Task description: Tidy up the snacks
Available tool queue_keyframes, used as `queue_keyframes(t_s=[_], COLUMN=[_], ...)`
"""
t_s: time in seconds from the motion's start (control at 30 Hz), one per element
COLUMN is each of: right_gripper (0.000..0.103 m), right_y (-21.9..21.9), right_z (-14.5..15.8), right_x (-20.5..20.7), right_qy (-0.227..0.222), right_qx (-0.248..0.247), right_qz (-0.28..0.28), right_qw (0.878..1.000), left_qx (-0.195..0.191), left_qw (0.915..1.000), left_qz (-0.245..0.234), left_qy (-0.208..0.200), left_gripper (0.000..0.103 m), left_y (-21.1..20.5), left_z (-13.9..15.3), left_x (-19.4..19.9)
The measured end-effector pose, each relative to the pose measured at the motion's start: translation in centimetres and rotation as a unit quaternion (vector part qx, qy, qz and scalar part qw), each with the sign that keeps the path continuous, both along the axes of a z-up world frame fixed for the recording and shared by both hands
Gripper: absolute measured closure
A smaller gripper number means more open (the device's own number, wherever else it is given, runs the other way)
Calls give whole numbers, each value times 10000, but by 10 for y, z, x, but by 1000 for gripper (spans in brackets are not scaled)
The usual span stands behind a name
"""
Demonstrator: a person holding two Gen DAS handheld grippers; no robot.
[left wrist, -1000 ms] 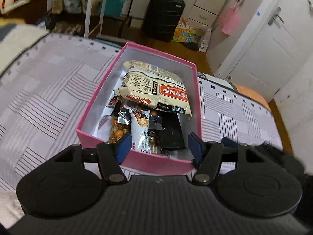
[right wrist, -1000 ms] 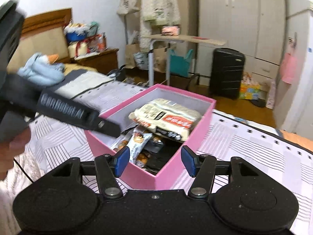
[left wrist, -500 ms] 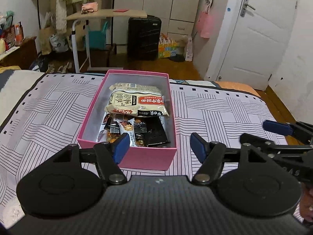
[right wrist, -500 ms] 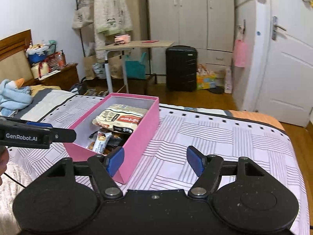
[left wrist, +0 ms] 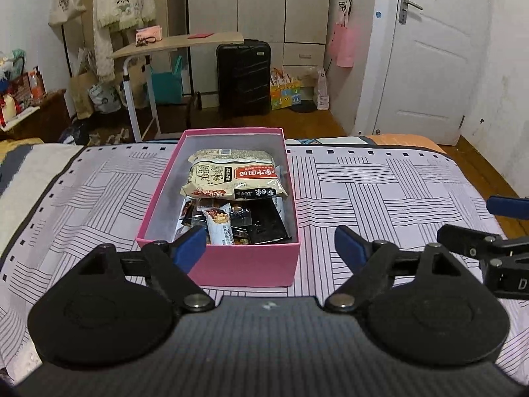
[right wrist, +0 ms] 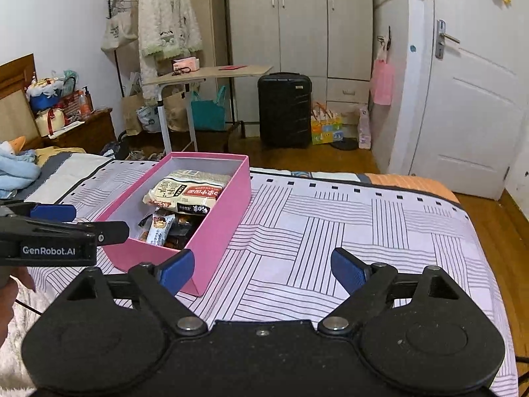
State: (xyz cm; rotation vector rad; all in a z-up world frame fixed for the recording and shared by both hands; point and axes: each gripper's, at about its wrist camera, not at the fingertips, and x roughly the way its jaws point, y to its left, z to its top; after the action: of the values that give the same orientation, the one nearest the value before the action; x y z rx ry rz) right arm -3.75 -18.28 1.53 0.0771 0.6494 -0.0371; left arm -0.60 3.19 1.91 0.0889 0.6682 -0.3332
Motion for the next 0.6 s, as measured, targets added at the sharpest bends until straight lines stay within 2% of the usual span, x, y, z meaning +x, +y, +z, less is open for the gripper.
queue_keyframes(t_s=[0.1, 0.17, 0.3, 0.4, 0.6], right_gripper=[7, 0, 0, 0, 0], right_y=[2, 4, 6, 3, 10], right_z=[1, 0, -4, -5, -3], right_x=[0, -1, -3, -4, -8], right_qy=[31, 66, 169, 180, 52], right_qx=[-93, -156, -14, 141, -9], right_qz=[-192, -438, -682, -771, -768], right_qw=[9998, 9989, 9975, 9968, 9970], left_qx=[9, 11, 104, 206, 186], left_qw=[10000, 10000, 9997, 9995, 9996], left_qz=[-23, -23, 6, 60, 26], left_qy=[-11, -63, -200, -221, -204], left_gripper=[13, 10, 0, 0, 0], left_y=[-1, 0, -1, -2, 1], left_z=[-2, -4, -6, -7, -7], left_x=[0, -2, -5, -5, -6])
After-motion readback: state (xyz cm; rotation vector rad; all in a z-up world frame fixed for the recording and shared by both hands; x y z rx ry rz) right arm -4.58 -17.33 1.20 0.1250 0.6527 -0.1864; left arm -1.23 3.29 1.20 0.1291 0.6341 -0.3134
